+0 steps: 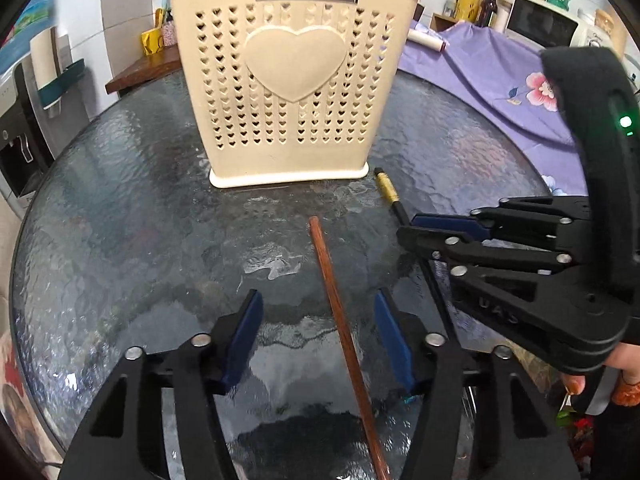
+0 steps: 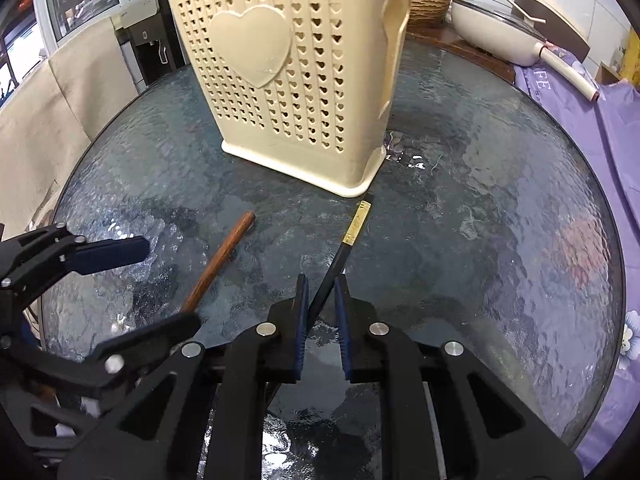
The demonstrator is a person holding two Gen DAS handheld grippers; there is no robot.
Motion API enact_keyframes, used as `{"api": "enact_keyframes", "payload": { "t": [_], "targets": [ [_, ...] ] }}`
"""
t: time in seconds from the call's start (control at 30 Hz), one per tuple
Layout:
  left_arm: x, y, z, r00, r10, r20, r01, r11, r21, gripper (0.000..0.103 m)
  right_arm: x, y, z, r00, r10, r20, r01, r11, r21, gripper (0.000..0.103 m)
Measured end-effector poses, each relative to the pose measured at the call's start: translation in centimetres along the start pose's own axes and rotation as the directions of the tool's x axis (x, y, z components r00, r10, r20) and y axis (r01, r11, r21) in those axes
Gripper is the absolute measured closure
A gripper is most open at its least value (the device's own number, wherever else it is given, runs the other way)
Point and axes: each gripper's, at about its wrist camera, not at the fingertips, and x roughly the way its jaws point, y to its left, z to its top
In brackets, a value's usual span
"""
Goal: Organize utensils
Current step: 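Grasp the gold-banded black chopstick with the right tool while the left tool approaches a brown chopstick, then close the left tool on the brown chopstick while the right tool holds the black chopstick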
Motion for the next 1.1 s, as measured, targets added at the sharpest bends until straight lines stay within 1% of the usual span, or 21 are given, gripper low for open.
{"api": "enact_keyframes", "payload": {
  "t": [0.03,0.23,0.3,0.37,0.43,0.57,0.63,0.73,0.87,0.97,1.1],
  "targets": [
    [0.2,0.1,0.1,1.0,0.0,-0.006,0.0,1.0,-0.003,0.052,0.1,-0.2,0.1,1.0,-0.002,0.0,0.002,1.0,0.009,0.089],
    [1.3,0.4,1.2,1.0,0.004,-0.018,-0.004,1.0,-0.012,0.053,0.6,-1.5,1.1,1.0,0.002,-0.003,-0.002,0.998,0.065,0.089],
    [1.7,0.4,1.6,1.0,0.02,-0.016,-0.02,1.0,-0.002,0.054,0.8,-1.6,1.5,1.0,0.0,-0.006,0.001,0.997,0.079,0.089],
    [2.0,0.4,2.0,0.999,0.032,-0.014,-0.032,0.999,0.005,0.057,1.1,-1.9,2.0,1.0,-0.013,-0.007,0.013,0.996,0.085,0.089],
    [2.0,0.4,2.2,0.999,0.04,-0.016,-0.04,0.999,0.007,0.067,1.5,-2.0,2.6,1.0,-0.024,-0.011,0.025,0.995,0.096,0.089],
    [2.0,-0.1,2.2,0.999,0.053,-0.011,-0.053,0.998,0.023,0.081,2.2,-1.9,3.5,0.999,-0.034,-0.015,0.035,0.994,0.101,0.089],
    [2.0,-0.3,2.2,0.999,0.052,-0.008,-0.051,0.998,0.027,0.093,2.5,-1.7,3.6,0.999,-0.041,-0.012,0.042,0.995,0.094,0.089],
    [2.0,-0.4,2.0,0.999,0.035,-0.001,-0.035,0.999,0.017,0.095,2.5,-1.6,3.6,0.999,-0.045,-0.003,0.045,0.995,0.093,0.091],
    [2.1,-0.1,2.0,1.0,0.027,0.004,-0.027,1.0,-0.001,0.096,2.0,-1.8,2.9,1.0,-0.017,0.011,0.016,0.989,0.146,0.093],
    [2.0,-0.5,1.8,1.0,0.026,0.0,-0.026,1.0,0.003,0.096,1.9,-2.5,2.6,1.0,-0.005,0.019,0.002,0.985,0.173,0.094],
    [1.7,-0.1,2.0,1.0,-0.003,0.001,0.003,1.0,-0.02,0.096,1.6,-3.0,2.1,1.0,0.013,0.027,-0.018,0.979,0.204,0.095]
  ]
}}
